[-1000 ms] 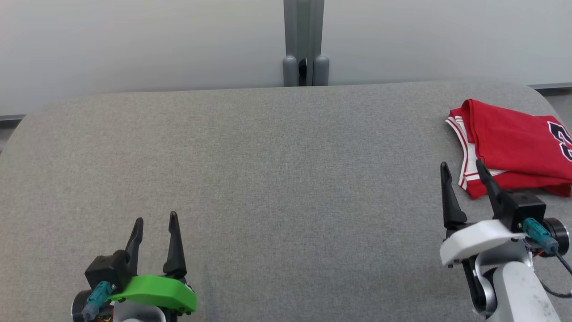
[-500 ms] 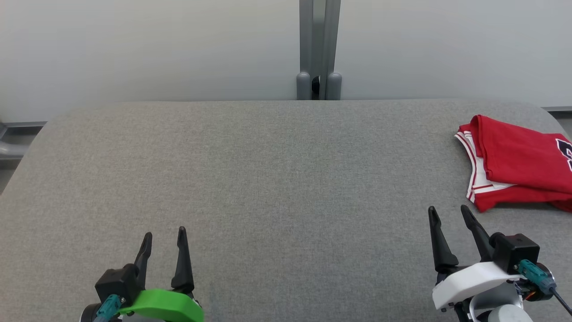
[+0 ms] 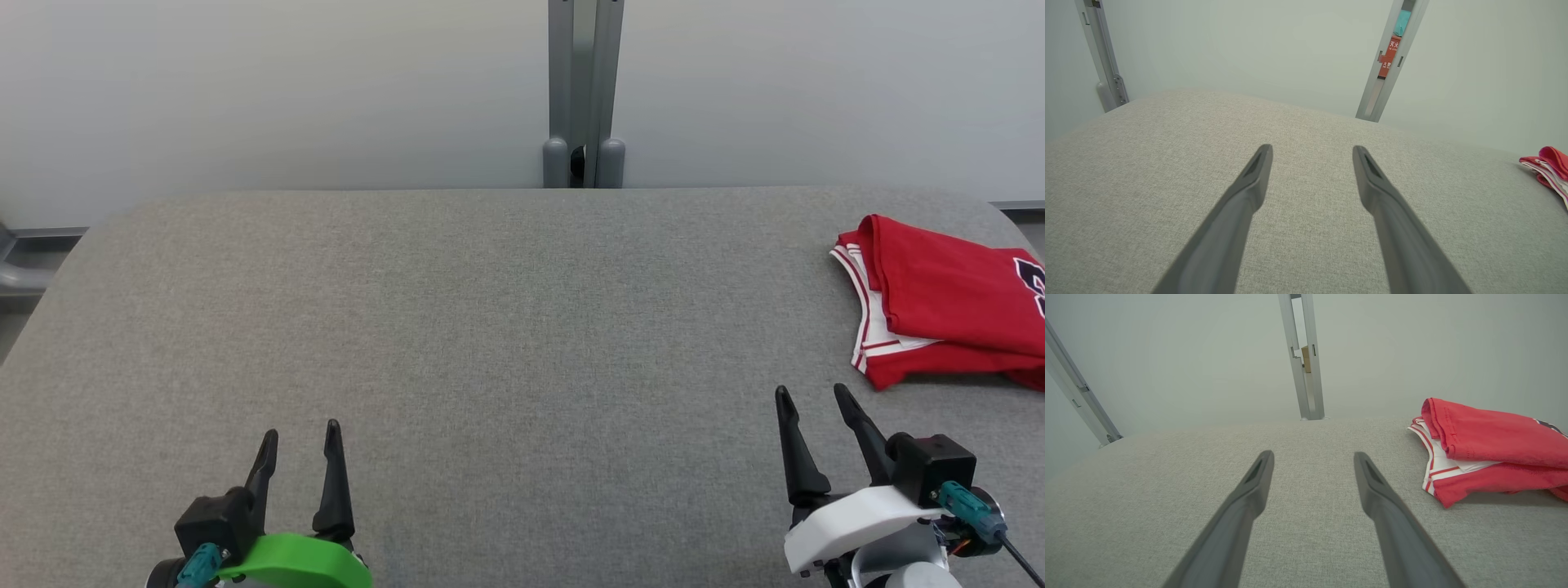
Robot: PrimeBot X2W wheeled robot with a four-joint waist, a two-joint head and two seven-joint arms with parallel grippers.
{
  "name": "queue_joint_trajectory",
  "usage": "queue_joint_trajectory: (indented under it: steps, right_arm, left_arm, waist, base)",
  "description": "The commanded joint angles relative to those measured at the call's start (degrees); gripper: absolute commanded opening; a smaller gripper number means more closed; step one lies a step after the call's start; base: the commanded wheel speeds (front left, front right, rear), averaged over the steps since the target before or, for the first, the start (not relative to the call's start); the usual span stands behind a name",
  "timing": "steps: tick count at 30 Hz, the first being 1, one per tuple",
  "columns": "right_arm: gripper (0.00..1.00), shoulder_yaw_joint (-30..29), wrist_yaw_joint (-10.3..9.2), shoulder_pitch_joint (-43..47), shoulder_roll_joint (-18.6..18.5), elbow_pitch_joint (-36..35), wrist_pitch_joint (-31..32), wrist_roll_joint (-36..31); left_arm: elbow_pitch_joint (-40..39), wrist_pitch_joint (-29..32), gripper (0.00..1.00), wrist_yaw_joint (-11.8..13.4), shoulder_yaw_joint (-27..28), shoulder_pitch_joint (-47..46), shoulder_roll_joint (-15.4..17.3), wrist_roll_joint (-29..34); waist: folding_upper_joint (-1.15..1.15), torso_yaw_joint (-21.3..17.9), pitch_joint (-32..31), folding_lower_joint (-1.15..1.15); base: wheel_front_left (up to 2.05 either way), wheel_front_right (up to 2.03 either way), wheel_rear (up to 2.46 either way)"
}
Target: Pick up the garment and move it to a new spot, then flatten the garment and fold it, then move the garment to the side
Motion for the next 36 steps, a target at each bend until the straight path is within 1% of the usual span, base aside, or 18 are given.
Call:
queue_joint_trajectory:
  steps: [1,9,10,14,23,36]
  right_arm:
    - [1.0,0.02,-0.1,0.7,-0.08,0.14,-0.11,0.14]
    - [1.0,0.3,-0.1,0.57,-0.08,0.14,-0.11,0.71]
    - [0.0,0.3,0.0,0.01,0.0,0.05,0.01,0.49]
    - [0.0,0.25,0.01,0.46,0.3,1.76,0.2,1.02]
    - [0.0,-0.71,0.0,-0.6,0.25,2.0,2.31,11.03]
    - [0.0,-1.84,0.0,-1.83,0.19,2.2,4.88,23.59]
  left_arm:
    - [-0.12,0.01,1.0,0.26,-0.11,0.79,0.53,0.6]
    - [-0.45,0.25,1.0,0.41,-0.43,0.64,0.43,-0.01]
    - [-0.38,0.35,0.0,0.23,-0.42,0.01,0.05,-0.19]
    - [1.34,0.57,0.0,0.18,-0.58,0.4,-0.47,-0.8]
    - [1.22,3.17,0.0,-1.52,2.23,-0.45,-1.12,-8.8]
    - [0.95,6.42,0.0,-3.69,5.76,-1.58,-1.93,-18.85]
  waist:
    - [0.0,-0.04,0.03,0.0]
    - [0.0,-0.06,0.25,0.0]
    - [0.0,-0.06,0.25,0.0]
    - [0.0,-0.08,0.28,0.0]
    - [0.0,-0.23,0.51,0.0]
    - [0.0,-0.45,0.85,0.0]
  base:
    - [0.0,0.0,0.0]
    - [0.0,0.0,0.0]
    - [0.0,0.0,0.0]
    - [0.0,0.0,0.0]
    - [0.0,0.0,0.0]
    - [0.0,0.0,0.0]
